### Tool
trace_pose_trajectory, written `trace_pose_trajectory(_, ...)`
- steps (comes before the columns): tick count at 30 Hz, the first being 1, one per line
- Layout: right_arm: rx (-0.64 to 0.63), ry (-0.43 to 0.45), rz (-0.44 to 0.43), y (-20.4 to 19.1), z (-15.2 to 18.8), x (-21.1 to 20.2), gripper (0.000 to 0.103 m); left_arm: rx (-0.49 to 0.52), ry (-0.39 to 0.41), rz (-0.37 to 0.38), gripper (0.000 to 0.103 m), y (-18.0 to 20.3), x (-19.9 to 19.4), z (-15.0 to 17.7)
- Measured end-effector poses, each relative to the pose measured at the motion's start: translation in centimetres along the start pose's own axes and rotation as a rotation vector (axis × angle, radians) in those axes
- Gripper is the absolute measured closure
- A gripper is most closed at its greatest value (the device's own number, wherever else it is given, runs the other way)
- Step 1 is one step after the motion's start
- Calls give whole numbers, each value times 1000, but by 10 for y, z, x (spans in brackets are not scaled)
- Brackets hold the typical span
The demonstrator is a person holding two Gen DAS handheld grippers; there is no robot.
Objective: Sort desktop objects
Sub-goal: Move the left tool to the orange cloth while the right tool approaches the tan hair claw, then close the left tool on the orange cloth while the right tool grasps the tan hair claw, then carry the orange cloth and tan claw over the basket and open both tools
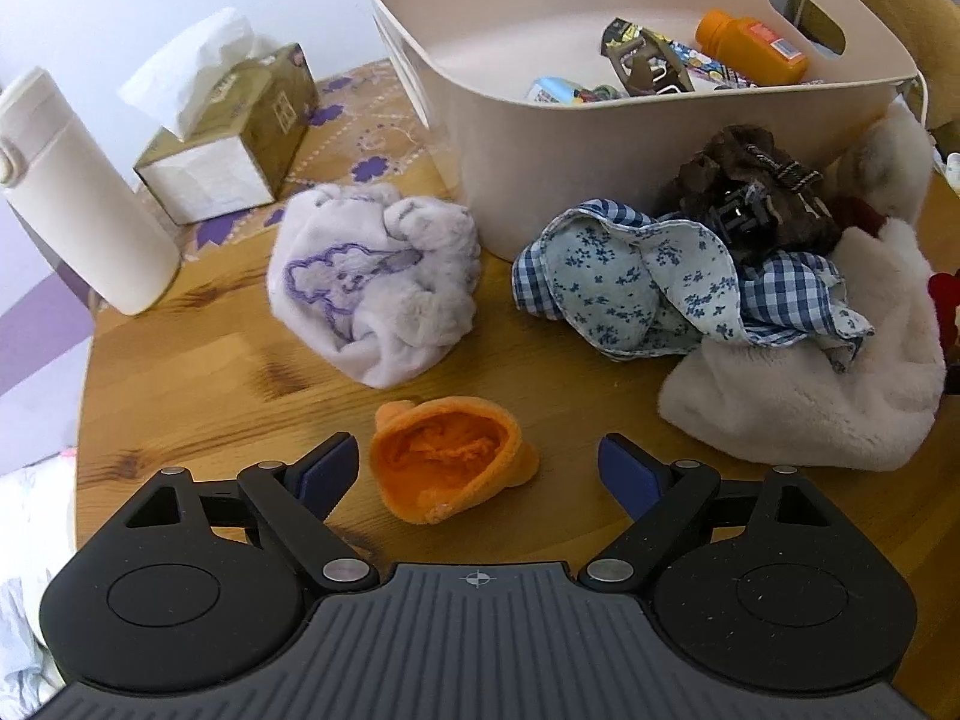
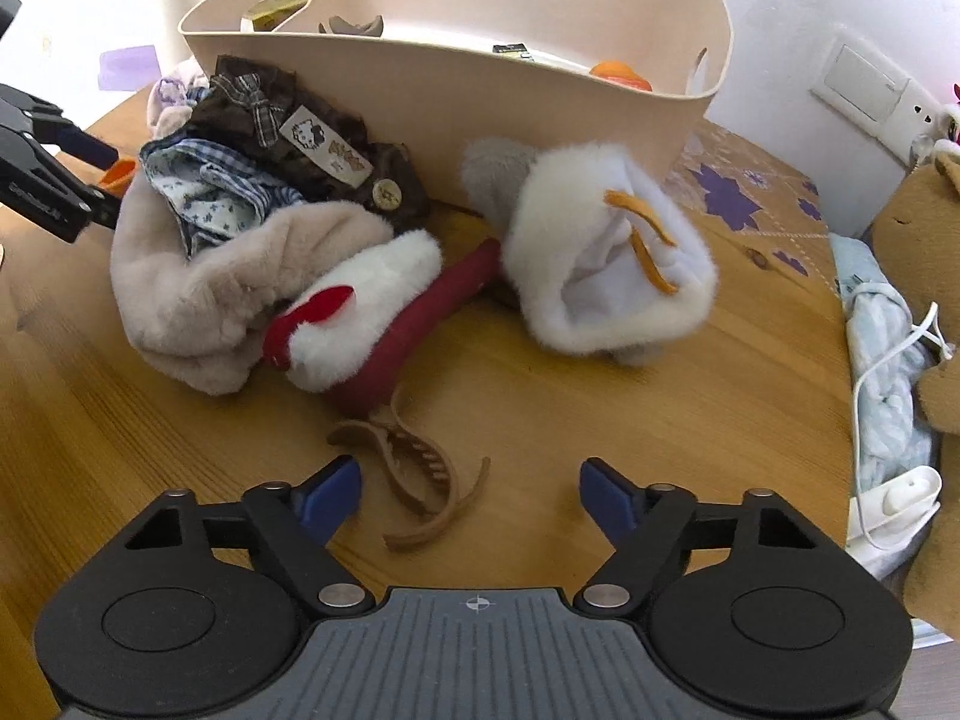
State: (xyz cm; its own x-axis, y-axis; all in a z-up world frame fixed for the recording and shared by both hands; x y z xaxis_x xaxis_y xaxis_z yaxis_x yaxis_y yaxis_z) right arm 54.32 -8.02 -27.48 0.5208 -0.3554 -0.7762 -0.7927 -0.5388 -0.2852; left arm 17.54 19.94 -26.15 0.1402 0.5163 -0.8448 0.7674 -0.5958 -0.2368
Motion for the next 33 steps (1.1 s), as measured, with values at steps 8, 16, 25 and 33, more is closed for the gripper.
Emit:
trace_pose_trajectory(8, 35, 16, -59, -3, -7, 0, 65, -52, -25, 55, 41, 0, 5, -2)
trace_pose_trajectory(16, 56, 7, -60, -2, -5, -3, 69, 35, 12, 66, 81, 19, -5, -1)
trace_pose_trajectory(25, 67, 17, -67, -3, 3, -19, 69, 90, 4, 63, 85, 27, -18, 10)
trace_pose_trajectory(33, 84, 55, -52, 3, 5, -36, 69, 68, 16, 74, 85, 25, -42, 18)
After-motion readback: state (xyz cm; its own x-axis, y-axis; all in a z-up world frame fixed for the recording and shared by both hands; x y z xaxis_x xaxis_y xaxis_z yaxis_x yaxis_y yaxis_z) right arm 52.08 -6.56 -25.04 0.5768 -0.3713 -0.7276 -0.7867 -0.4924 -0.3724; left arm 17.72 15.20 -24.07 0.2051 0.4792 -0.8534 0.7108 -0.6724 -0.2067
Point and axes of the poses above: each gripper's, at about its wrist camera, not at the fingertips, and x roughly the way its jaws point, y to its right, z to its underside, the point moved 9 cm from there along x, roughly the way its jaws point, and after that the axes turned 9 degrees about -z, right-handed, at the moved point
